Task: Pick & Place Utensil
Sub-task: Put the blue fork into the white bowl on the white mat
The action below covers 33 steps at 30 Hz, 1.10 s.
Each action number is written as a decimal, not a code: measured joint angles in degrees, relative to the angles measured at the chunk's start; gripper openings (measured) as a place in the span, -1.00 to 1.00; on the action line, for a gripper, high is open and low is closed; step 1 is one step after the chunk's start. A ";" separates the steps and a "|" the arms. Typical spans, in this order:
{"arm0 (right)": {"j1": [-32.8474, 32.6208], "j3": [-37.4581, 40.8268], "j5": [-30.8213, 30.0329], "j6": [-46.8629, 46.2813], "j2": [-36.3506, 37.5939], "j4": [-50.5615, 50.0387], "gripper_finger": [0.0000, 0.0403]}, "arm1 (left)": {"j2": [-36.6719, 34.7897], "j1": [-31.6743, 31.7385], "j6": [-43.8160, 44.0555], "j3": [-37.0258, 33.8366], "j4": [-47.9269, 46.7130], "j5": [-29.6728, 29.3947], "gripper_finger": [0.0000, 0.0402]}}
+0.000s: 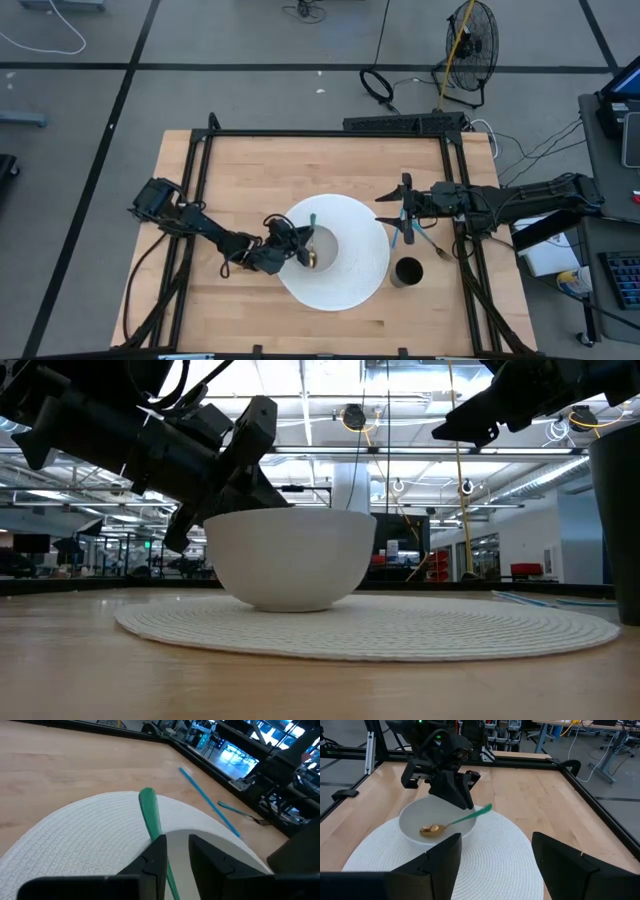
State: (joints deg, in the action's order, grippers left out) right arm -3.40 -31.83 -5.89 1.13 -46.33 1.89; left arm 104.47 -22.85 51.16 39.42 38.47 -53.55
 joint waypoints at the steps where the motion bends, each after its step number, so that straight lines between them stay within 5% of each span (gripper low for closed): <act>1: 0.00 0.00 0.00 0.00 0.00 0.00 0.18 | 0.00 0.00 0.00 0.00 0.01 -0.01 -0.57; 20: 0.00 0.00 0.01 -0.02 0.02 -0.02 0.18 | -2.68 -0.02 -18.03 -0.09 4.73 0.10 -0.56; 27: 0.00 0.00 0.01 -0.02 0.02 -1.04 0.18 | -19.00 -0.73 -36.71 -0.26 -10.74 -0.37 -0.56; 33: 0.05 -0.68 -1.38 -1.48 0.02 -6.27 0.18 | -34.58 1.07 -42.63 -0.22 -30.14 7.35 -0.56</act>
State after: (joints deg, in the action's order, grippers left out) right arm -3.35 -32.52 -7.27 -0.35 -46.30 -4.37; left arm 69.88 -21.78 8.52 39.20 8.33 -46.20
